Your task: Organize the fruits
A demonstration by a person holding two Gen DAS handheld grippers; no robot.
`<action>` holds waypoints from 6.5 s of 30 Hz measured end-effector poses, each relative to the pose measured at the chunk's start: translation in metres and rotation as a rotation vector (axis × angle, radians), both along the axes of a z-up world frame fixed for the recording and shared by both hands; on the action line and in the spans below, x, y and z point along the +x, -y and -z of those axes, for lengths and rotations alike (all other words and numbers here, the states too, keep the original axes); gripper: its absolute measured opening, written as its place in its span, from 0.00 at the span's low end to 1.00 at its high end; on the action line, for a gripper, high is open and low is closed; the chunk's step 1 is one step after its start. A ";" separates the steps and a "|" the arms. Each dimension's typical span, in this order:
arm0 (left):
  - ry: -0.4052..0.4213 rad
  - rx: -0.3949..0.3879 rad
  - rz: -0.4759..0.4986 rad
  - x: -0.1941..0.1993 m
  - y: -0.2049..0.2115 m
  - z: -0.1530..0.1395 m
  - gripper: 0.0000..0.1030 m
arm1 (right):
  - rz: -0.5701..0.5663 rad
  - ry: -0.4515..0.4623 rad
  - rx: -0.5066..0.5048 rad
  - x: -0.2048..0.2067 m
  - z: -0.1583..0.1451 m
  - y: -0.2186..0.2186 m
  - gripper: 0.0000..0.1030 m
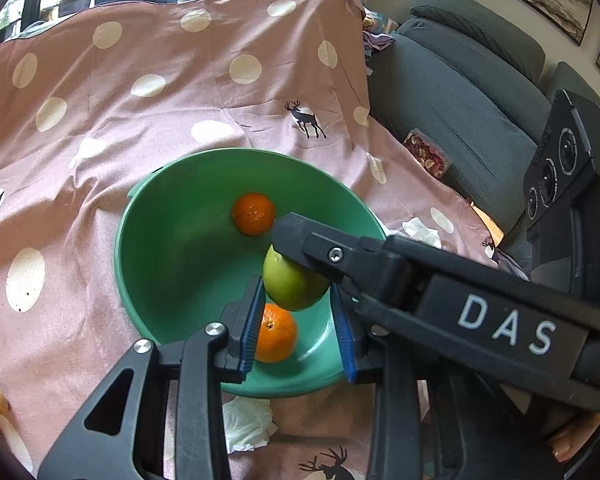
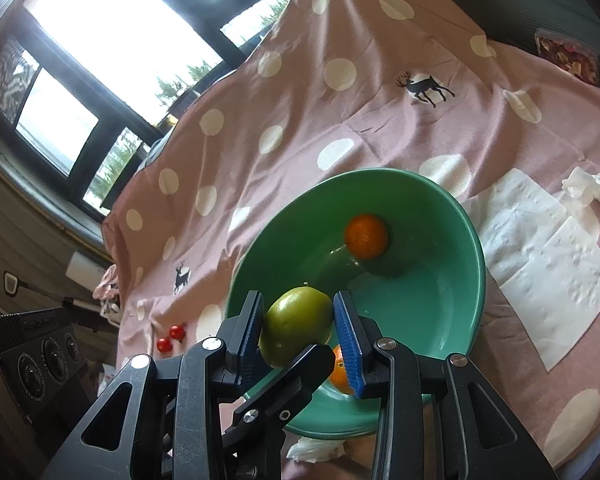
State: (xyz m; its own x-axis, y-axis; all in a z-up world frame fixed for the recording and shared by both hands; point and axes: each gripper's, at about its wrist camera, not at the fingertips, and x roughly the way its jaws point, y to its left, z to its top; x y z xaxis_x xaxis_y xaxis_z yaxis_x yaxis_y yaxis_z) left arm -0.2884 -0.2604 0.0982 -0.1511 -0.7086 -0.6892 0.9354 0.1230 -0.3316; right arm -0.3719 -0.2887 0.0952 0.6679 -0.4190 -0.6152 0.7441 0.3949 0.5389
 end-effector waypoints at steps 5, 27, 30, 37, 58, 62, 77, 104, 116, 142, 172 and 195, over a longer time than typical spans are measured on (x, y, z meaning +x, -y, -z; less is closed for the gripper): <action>-0.002 0.006 0.002 0.000 0.001 0.002 0.32 | 0.004 -0.012 0.004 0.001 0.001 0.001 0.38; -0.028 0.023 0.006 0.000 0.002 0.011 0.32 | 0.008 -0.058 0.011 0.006 0.006 0.002 0.38; -0.029 0.026 0.007 0.000 0.003 0.012 0.32 | 0.009 -0.064 0.014 0.004 0.007 0.004 0.38; -0.031 0.031 0.008 0.000 0.003 0.014 0.32 | 0.010 -0.072 0.015 0.004 0.009 0.005 0.38; -0.048 0.043 0.014 -0.001 0.007 0.019 0.32 | 0.015 -0.096 0.024 0.003 0.014 0.007 0.38; -0.049 0.044 0.014 -0.001 0.007 0.019 0.32 | 0.016 -0.097 0.024 0.001 0.015 0.008 0.38; -0.055 0.050 0.013 -0.002 0.009 0.021 0.32 | 0.018 -0.105 0.028 0.001 0.017 0.009 0.38; -0.047 -0.073 -0.265 0.081 -0.100 -0.026 0.67 | 0.062 -0.104 0.001 0.014 -0.003 -0.008 0.37; -0.001 -0.054 -0.623 0.160 -0.200 -0.013 0.78 | -0.061 -0.190 -0.118 0.078 -0.017 -0.038 0.39; -0.063 0.040 -0.963 0.234 -0.264 0.023 0.88 | -0.521 -0.183 -0.127 0.218 0.033 -0.122 0.52; -0.081 0.054 -0.993 0.239 -0.272 0.025 0.88 | -0.730 -0.326 -0.131 0.293 0.088 -0.162 0.36; -0.053 0.106 -0.622 0.177 -0.195 0.035 0.72 | -0.493 -0.350 0.126 0.206 0.078 -0.080 0.36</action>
State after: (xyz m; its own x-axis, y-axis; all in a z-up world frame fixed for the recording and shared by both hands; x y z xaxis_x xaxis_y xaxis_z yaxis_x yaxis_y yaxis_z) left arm -0.1114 -0.0650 0.0637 0.2310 -0.6033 -0.7633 0.6610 0.6730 -0.3319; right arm -0.1663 -0.2090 0.0173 0.5138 -0.0225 -0.8576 0.6312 0.6870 0.3601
